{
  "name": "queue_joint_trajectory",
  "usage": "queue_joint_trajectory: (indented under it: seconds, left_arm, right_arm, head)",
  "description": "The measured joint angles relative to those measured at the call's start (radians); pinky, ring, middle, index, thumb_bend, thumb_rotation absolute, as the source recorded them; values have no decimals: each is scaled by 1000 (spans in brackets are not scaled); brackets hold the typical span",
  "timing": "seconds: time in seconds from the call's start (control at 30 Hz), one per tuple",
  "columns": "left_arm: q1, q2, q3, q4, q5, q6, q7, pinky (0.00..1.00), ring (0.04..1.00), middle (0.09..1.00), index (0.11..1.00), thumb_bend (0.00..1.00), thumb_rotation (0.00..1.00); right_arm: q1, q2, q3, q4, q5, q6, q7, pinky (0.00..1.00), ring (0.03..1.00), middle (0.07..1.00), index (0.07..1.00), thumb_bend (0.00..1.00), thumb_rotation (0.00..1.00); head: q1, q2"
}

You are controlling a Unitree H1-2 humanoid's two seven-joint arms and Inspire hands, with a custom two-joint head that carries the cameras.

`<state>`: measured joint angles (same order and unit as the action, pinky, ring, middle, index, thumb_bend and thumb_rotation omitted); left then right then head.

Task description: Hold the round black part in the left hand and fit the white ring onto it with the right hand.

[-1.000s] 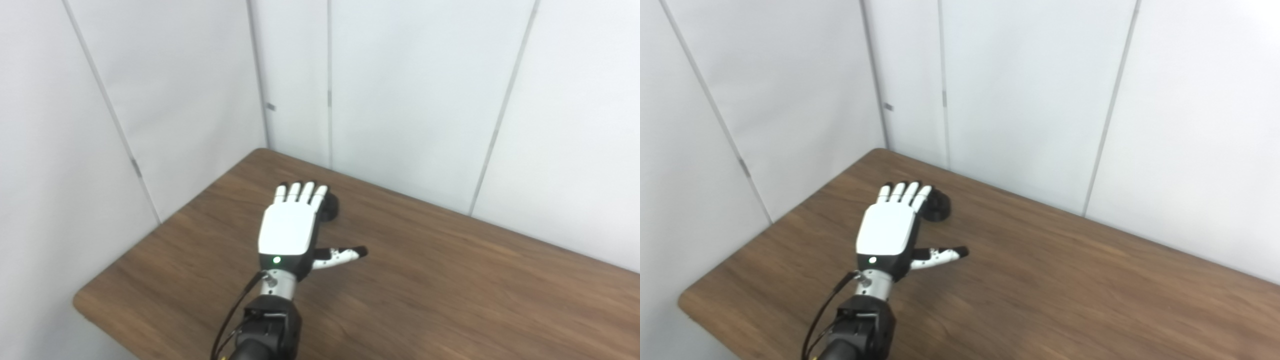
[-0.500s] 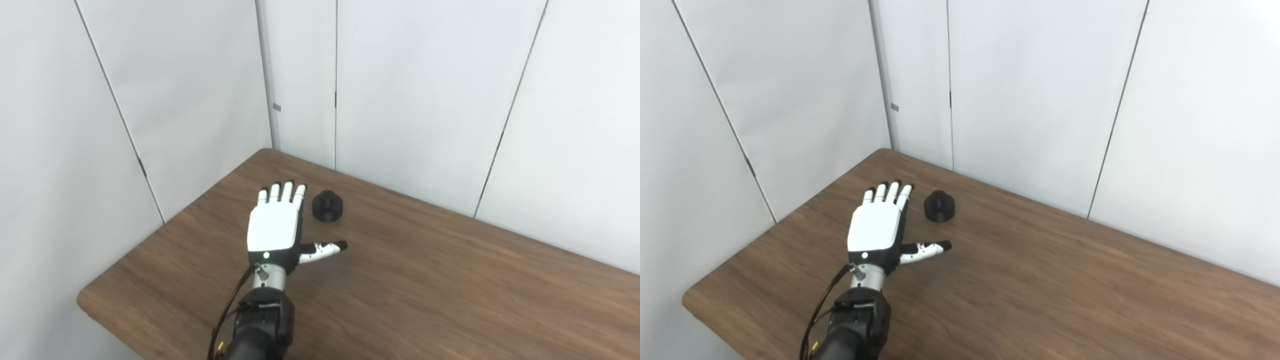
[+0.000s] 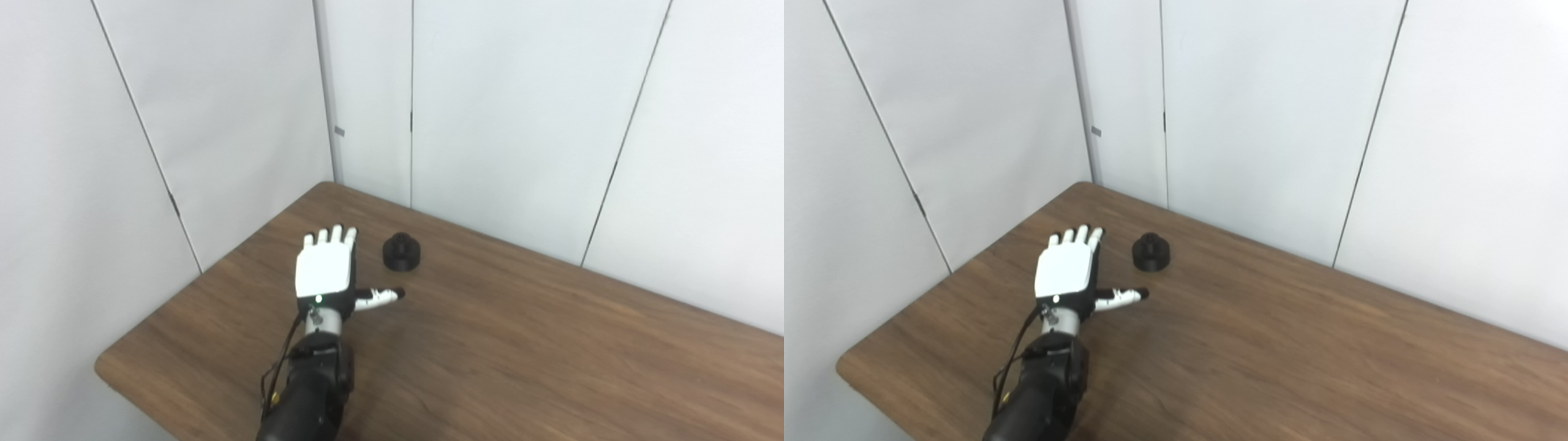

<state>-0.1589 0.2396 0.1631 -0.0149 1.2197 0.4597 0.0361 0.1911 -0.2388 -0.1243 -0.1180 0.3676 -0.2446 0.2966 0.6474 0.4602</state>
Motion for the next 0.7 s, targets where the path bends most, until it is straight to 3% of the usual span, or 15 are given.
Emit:
queue_joint_trajectory:
  seconds: [0.3,0.43,0.7]
  left_arm:
    - [-42,26,42,133,-154,2,43,1000,986,1000,962,931,682]
    - [-69,55,34,194,-200,3,53,1000,998,1000,976,942,720]
    - [-126,111,6,274,-255,3,48,1000,1000,1000,967,935,667]
  right_arm:
    - [5,0,-1,0,2,-33,26,1000,1000,1000,1000,707,823]
    - [8,0,0,0,1,-36,26,1000,1000,1000,1000,699,828]
    - [13,0,0,-2,-3,-44,27,1000,1000,1000,1000,676,820]
  head:
    - [-25,-6]
    - [-40,-8]
    - [-54,-12]
